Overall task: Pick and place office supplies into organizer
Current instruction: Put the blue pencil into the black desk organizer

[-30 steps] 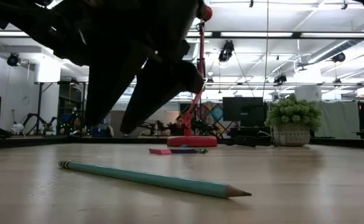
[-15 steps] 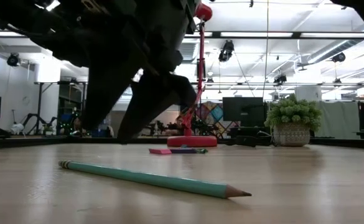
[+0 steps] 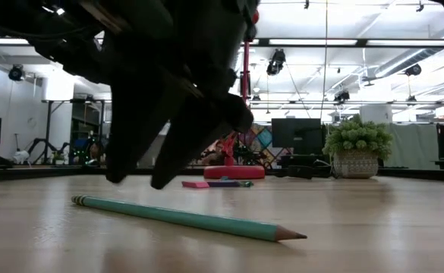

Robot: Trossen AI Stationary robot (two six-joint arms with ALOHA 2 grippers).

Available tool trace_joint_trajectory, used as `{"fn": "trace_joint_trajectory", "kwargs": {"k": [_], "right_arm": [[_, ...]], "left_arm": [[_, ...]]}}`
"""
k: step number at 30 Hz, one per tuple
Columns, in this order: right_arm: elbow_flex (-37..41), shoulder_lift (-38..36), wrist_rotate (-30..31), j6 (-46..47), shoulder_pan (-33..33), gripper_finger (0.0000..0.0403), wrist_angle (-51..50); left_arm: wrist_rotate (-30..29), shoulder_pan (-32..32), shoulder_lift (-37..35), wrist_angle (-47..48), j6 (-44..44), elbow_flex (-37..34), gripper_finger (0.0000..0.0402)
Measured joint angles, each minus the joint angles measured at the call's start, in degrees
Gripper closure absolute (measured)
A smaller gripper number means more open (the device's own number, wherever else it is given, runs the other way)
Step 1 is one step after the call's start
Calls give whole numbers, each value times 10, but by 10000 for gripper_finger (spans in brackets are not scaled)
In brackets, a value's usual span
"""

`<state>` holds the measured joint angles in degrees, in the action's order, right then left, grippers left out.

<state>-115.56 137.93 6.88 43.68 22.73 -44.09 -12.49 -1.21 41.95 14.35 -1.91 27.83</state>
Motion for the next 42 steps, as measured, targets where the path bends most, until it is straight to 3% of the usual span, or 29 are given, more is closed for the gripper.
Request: {"fn": "trace_joint_trajectory", "kwargs": {"k": [12,17,31,42], "right_arm": [[41,-2,9,22,13,204,32],[66,-6,-21,22,12,204,41],[49,-2,-58,-21,15,204,1],[52,-4,-51,-27,37,204,-48]], "left_arm": [[0,0,0,-2,0,-1,354],[0,0,0,-1,0,-1,354],[0,0,0,-2,0,-1,354],[0,0,0,-3,0,-1,354]]}}
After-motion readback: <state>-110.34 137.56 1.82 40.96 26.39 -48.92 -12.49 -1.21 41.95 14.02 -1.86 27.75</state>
